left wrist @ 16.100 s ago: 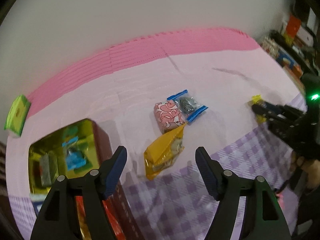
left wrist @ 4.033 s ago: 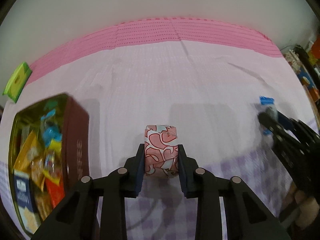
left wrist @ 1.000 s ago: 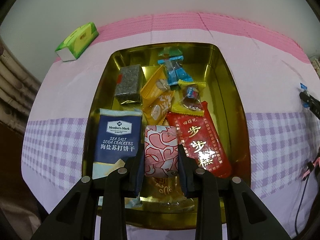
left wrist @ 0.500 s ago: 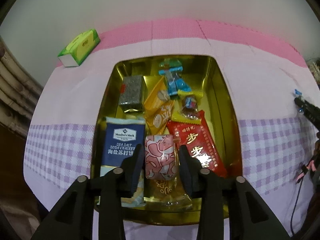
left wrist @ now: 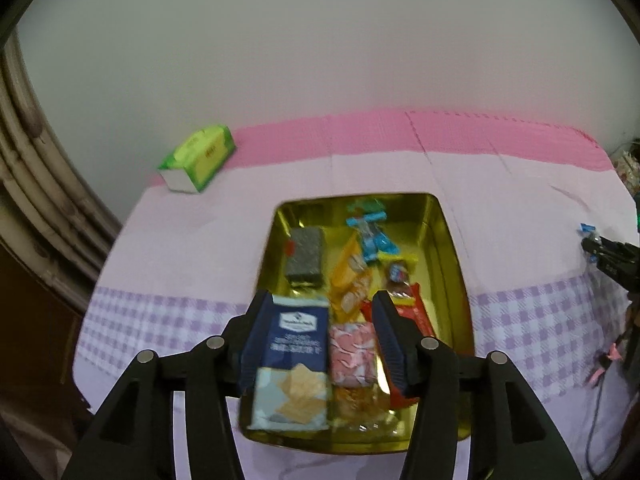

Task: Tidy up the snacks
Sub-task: 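Withdraw the open left gripper from the tin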

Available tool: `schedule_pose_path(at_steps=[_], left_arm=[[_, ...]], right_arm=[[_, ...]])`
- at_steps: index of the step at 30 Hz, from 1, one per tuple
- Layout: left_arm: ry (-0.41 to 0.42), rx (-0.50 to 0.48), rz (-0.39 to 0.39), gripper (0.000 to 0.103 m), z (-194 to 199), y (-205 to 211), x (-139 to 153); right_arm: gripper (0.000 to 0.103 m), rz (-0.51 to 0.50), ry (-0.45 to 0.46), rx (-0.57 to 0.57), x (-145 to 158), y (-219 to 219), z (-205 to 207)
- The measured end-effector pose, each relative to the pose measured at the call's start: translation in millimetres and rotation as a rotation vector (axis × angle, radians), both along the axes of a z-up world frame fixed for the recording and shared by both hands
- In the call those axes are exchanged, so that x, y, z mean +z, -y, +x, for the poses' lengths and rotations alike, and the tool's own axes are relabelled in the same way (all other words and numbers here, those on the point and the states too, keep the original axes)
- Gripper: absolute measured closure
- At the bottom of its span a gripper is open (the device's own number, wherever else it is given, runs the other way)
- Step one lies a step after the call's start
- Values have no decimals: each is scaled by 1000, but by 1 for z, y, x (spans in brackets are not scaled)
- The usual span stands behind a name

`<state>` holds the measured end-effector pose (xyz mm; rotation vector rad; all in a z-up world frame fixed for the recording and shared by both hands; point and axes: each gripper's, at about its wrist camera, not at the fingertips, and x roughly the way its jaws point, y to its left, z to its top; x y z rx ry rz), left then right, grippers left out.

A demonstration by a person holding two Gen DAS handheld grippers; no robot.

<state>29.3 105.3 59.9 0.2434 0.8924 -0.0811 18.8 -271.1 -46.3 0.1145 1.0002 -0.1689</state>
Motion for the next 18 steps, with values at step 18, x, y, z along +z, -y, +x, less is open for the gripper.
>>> schedule_pose_path(at_steps=[18], left_arm=[[3, 119, -53, 49, 0, -49, -11]], right_arm=[[72, 31, -118, -22, 2, 4, 16]])
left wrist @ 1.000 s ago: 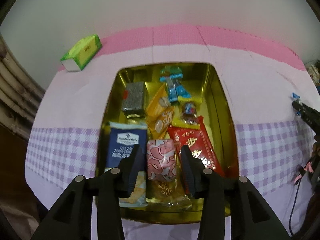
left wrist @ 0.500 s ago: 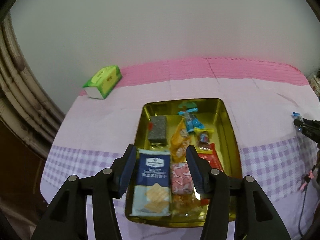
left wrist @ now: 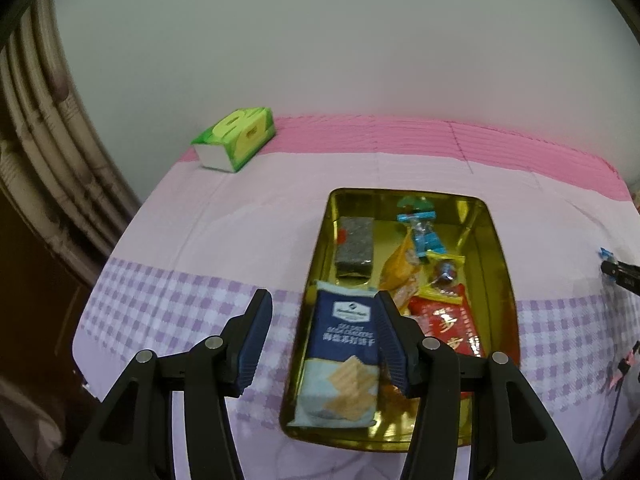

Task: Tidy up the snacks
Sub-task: 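Withdraw the open left gripper from the tin, then carry the blue-ended candy over the tin with the right gripper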

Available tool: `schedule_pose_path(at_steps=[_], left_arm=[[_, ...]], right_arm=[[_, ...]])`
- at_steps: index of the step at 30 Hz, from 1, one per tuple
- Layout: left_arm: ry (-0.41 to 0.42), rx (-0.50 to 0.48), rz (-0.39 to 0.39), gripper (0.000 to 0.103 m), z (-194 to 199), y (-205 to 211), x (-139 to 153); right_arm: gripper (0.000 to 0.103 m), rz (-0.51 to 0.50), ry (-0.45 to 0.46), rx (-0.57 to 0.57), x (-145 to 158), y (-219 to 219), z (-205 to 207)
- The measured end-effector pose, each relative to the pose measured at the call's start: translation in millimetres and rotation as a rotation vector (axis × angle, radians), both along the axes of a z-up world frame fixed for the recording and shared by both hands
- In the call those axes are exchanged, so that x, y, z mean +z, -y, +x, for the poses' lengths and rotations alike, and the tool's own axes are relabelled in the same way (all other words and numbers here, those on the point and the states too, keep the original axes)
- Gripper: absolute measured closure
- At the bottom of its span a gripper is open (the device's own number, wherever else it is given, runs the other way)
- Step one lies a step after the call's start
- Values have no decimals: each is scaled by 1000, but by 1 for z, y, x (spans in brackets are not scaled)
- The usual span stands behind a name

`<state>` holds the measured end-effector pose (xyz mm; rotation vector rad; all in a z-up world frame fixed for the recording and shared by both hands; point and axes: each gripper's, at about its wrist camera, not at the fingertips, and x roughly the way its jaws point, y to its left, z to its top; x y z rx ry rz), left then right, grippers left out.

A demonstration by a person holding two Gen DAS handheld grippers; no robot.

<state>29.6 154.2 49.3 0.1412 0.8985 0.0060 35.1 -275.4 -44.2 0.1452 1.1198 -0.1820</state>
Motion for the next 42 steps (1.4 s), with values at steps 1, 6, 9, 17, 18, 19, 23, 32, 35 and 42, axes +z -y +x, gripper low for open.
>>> schedule_pose_path(at_steps=[1, 6, 9, 17, 18, 19, 23, 32, 35, 42], left_arm=[[-1, 7, 2, 49, 0, -3, -1], [5, 31, 0, 49, -1, -13, -3], [0, 38, 3, 47, -2, -17, -5], [-27, 60, 16, 46, 0, -25, -13], [-35, 63, 13, 46, 1, -27, -15], [-45, 68, 11, 46, 2, -28, -17], [-54, 77, -3, 46, 3, -32, -17], [-65, 87, -6, 46, 3, -34, -19], [-64, 87, -8, 45, 4, -35, -19], [-68, 90, -21, 45, 2, -35, -20]], right_arm=[[71, 4, -4, -1, 0, 0, 0], [71, 15, -42, 4, 0, 3, 5], [71, 17, -57, 2, 0, 4, 8], [78, -8, -59, -36, 0, -4, 8], [78, -12, -57, -42, 0, -7, 7], [78, -13, -56, -46, 0, -8, 7], [79, -1, -40, -68, 4, -13, 2], [79, 49, 31, -14, 32, -55, 3], [79, 77, 54, 24, 43, -74, 6], [79, 143, 91, 159, 69, -137, 13]])
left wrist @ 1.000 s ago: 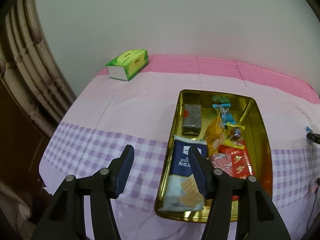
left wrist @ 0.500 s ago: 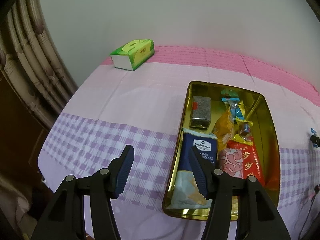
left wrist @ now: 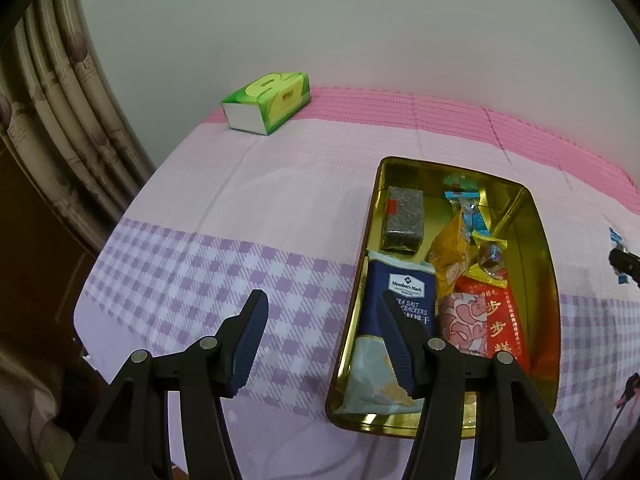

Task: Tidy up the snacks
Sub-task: 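Carry the blue-ended candy over the tin with the right gripper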

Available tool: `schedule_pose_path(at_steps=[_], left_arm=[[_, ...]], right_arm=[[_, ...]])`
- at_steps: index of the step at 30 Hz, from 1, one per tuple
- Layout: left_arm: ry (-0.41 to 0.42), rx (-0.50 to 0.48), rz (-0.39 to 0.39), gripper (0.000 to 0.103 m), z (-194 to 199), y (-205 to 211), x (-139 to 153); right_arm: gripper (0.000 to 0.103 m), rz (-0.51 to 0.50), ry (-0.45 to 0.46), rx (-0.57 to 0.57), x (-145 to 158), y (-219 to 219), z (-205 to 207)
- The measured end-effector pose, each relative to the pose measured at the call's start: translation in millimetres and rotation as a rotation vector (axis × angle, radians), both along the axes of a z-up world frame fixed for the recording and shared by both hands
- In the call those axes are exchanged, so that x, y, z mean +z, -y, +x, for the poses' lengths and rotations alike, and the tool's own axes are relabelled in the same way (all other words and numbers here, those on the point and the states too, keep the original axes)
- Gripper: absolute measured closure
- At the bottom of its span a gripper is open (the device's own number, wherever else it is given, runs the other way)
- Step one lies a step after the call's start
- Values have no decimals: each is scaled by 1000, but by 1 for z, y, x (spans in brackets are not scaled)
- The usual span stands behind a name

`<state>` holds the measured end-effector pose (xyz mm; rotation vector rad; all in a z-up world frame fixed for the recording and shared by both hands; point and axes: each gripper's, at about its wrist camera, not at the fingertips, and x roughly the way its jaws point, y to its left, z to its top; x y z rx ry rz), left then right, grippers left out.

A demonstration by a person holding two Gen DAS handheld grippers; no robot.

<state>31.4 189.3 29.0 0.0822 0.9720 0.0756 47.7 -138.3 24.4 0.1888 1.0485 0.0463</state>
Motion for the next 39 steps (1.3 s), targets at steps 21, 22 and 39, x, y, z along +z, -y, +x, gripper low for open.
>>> schedule_pose_path(at_steps=[21, 22, 39], left_arm=[[5, 75, 20, 46, -3, -19, 9], [6, 81, 20, 46, -3, -22, 9], [-41, 160, 31, 45, -26, -64, 0]], right_arm=[[78, 43, 7, 236, 15, -137, 6], [78, 43, 4, 242, 14, -140, 5], [78, -8, -35, 280, -10, -174, 13]])
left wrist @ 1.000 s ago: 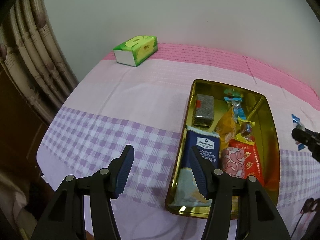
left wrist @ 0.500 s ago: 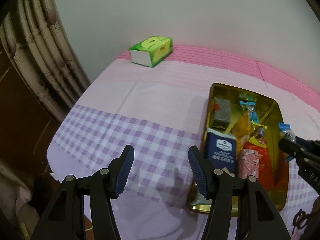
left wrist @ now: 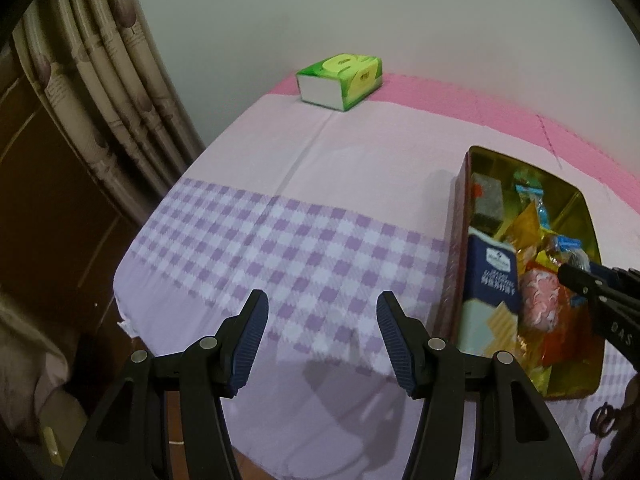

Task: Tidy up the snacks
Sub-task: 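Carry the blue-ended candy over the tin with the right gripper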

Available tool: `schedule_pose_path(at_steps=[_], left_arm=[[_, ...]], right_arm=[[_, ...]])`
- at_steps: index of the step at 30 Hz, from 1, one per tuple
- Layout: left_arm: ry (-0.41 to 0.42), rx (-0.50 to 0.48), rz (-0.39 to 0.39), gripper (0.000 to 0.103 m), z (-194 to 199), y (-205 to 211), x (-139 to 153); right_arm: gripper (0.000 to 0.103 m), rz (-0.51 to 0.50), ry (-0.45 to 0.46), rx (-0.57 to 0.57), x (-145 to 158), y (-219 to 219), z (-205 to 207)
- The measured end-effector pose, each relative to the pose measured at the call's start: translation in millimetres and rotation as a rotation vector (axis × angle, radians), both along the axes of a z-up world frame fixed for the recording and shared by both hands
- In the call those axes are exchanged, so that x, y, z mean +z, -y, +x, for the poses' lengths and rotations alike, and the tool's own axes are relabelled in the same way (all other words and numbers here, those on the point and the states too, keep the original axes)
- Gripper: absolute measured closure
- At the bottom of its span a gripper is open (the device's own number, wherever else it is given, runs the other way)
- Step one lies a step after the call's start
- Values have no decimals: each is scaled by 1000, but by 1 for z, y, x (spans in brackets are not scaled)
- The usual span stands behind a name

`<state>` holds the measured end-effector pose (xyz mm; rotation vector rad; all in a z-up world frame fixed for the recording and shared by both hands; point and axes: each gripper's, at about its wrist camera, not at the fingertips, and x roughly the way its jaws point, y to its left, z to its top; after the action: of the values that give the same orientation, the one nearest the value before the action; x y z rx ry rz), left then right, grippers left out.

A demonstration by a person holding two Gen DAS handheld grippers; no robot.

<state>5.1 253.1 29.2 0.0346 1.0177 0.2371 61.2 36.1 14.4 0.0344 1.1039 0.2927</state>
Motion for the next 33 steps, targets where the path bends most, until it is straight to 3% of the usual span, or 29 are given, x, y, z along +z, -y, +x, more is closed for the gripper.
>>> schedule_pose_path(at_steps=[23, 30, 33], left_arm=[[-19, -7, -20, 45, 0, -3, -4], [-25, -21, -20, 45, -1, -1, -7], [-26, -28, -20, 45, -1, 0, -6]], right_arm=[[78, -15, -37, -12, -15, -10, 3], [74, -22, -35, -31, -15, -7, 2], [66, -15, -39, -45, -15, -4, 2]])
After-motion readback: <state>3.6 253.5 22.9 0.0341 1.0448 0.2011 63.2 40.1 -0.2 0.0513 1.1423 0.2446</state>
